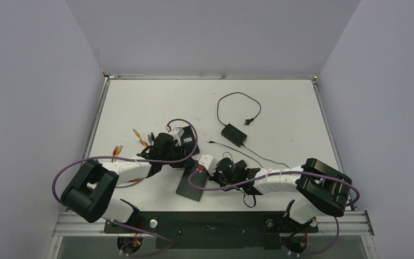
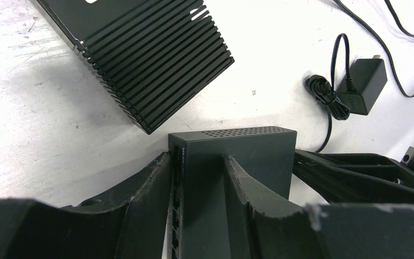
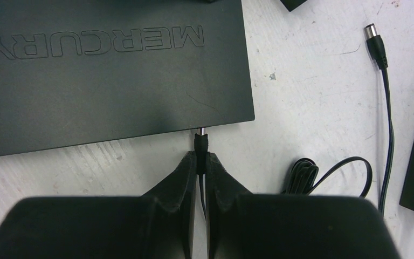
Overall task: Insert the plug into the switch port
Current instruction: Insert the power into the switch port.
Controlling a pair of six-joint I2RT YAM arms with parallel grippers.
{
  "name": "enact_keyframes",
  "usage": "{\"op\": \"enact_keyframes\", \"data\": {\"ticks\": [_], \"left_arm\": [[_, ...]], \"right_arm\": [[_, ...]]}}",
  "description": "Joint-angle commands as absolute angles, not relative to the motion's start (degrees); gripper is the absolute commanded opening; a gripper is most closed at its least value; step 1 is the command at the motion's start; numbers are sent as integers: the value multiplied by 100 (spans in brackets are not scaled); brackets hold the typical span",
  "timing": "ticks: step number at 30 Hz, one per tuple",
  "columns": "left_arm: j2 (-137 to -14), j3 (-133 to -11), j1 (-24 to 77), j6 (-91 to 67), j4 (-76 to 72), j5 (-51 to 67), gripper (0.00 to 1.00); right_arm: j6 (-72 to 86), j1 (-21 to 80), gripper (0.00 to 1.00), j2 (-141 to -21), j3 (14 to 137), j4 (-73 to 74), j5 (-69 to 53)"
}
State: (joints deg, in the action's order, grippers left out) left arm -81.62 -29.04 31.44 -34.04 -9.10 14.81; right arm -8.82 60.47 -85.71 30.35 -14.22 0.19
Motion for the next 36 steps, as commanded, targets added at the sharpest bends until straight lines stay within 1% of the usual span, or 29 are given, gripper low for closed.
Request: {"op": "enact_keyframes", "data": {"ticks": [1,8,24,36], "left_arm": [[-8162,-2713,3577,-3559,-561,2153,33],[-8080,-2590,3726,-3637,-635,2156,33],[-7840,-2406,3925,-3674,-776,2214,32],[-7917,-2382,4051,-3635,-916,2232,31]], "right_arm": [[-738,6117,0,-8314,3114,-2706,147],[-671,6135,0,-8156,3074,-2866,298],[-979,6128,0,-8125,3296,-2987,52],[-1415,6078,0,-8051,3475,-3098,-717]]}}
